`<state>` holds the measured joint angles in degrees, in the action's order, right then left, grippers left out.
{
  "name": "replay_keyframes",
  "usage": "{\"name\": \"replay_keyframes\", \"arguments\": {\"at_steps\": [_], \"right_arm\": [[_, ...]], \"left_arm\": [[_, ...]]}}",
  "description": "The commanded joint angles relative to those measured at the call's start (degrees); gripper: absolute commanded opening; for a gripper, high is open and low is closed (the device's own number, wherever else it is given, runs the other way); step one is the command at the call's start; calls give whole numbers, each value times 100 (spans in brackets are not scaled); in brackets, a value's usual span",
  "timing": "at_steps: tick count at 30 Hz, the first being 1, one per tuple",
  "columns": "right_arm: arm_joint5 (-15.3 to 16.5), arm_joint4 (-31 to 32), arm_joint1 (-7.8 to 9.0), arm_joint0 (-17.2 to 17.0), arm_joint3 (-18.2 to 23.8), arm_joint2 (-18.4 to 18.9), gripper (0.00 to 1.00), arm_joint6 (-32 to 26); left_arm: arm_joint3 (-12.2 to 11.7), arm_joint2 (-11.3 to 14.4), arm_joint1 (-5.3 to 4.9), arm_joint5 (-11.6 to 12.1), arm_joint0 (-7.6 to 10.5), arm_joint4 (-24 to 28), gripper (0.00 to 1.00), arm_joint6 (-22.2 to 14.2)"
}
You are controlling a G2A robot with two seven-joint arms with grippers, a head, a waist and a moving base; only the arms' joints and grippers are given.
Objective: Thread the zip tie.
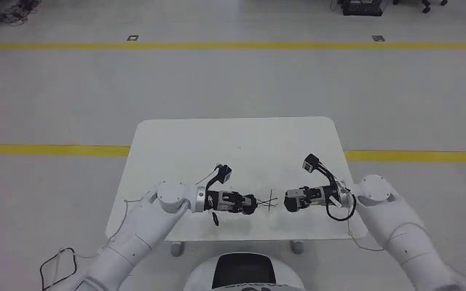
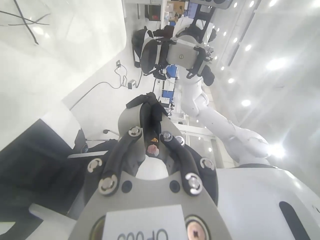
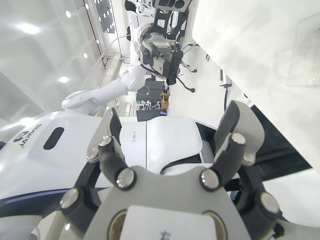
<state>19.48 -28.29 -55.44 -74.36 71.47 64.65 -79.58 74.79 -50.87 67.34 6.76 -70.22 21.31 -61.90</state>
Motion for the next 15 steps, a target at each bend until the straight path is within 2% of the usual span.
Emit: {"name": "replay_keyframes", "arguments": {"at_steps": [1,2,5,13,14,15], "right_arm": [[0,0,0,0,0,0,100,-6],[-32,-30,-6,-21,10,-15,100,48],[-97,-245,-23,38,-79,-129,100,-6],[-6,-1114,93,492,-473,-954,100,-6],[0,-1233,123,574,-525,-1083,90,-6],[0,-1303,147,633,-562,-1168,69,-6]], "left_arm": [[20,15,1,-5,-8,-22,0,49],[55,44,2,-13,-24,-29,0,95],[32,119,5,-7,-2,217,0,-208],[-223,306,38,59,176,581,0,-506],[-267,325,44,70,203,675,0,-568],[-303,339,47,80,224,715,0,-596]]}}
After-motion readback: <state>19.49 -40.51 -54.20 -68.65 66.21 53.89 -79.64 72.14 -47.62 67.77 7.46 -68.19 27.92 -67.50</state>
